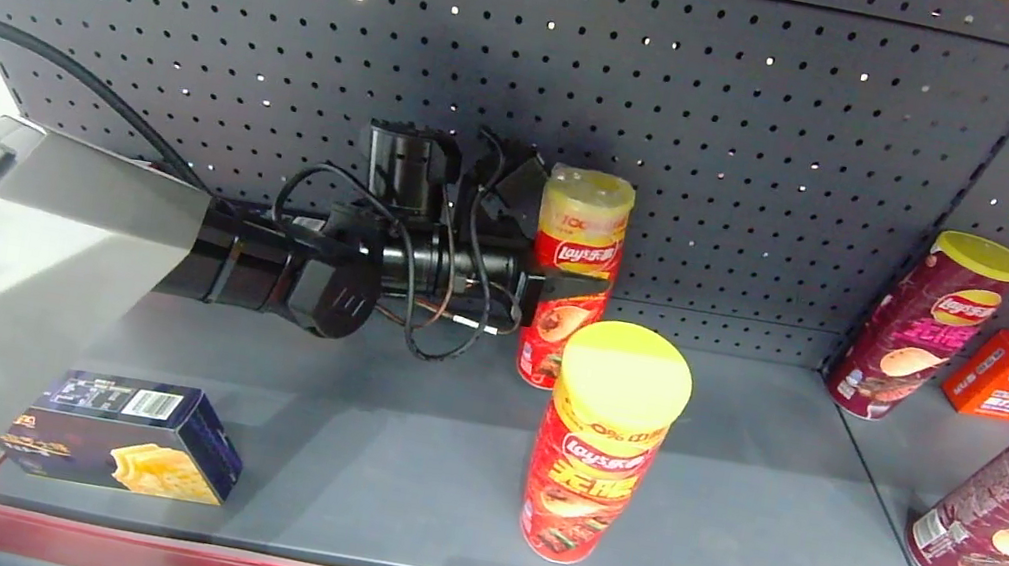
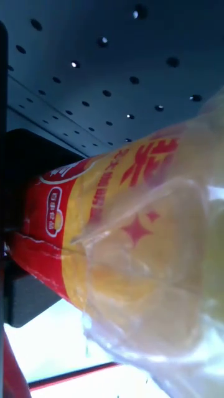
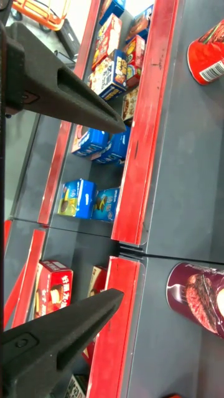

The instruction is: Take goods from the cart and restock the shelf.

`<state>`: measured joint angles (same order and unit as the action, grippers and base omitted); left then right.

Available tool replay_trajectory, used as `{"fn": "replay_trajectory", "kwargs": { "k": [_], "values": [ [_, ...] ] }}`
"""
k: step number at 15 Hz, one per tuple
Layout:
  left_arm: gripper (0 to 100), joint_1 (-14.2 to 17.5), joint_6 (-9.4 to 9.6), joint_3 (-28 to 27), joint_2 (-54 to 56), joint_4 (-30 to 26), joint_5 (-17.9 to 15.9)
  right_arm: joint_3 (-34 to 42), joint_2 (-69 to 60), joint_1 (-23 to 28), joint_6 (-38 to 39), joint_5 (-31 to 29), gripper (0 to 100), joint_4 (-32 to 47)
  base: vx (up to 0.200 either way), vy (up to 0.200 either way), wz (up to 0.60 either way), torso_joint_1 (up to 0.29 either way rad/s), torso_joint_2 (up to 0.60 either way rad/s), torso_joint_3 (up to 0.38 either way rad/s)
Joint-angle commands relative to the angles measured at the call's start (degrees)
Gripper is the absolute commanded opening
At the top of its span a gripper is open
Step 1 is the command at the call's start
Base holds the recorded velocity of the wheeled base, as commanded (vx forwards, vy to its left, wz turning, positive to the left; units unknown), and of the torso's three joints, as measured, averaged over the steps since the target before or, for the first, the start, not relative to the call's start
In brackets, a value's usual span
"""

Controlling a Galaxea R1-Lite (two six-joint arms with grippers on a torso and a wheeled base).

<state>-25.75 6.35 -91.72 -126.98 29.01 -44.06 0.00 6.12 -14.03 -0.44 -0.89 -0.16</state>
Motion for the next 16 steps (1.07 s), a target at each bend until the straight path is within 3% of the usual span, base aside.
{"fn": "replay_trajectory", "kwargs": {
  "k": [1,6,9,10,16],
  "values": [
    [0,0.5,0.06,0.0,-0.5,0.0,0.0,0.0,0.1,0.0,-0.1,0.0,100,0.0,0.0,0.0,0.0,0.0,0.0,0.0],
    [0,1.6,0.24,0.0,-1.4,0.3,0.0,0.0,0.1,0.0,0.0,0.0,100,0.0,0.0,0.0,0.0,0.0,0.0,0.0],
    [0,1.7,1.82,0.1,-1.7,0.4,0.1,0.0,0.1,0.0,-0.1,0.0,100,0.0,0.0,0.0,0.0,0.0,0.0,0.0],
    [100,1.6,1.82,0.1,-1.7,0.4,0.1,0.0,0.1,0.0,0.0,0.0,100,0.0,0.0,0.0,0.0,0.0,0.0,0.0],
    [100,1.7,1.73,5.4,3.8,-0.1,1.1,0.0,0.1,0.0,0.0,0.0,100,0.0,0.0,0.0,0.0,0.0,0.0,0.0]
  ]
}}
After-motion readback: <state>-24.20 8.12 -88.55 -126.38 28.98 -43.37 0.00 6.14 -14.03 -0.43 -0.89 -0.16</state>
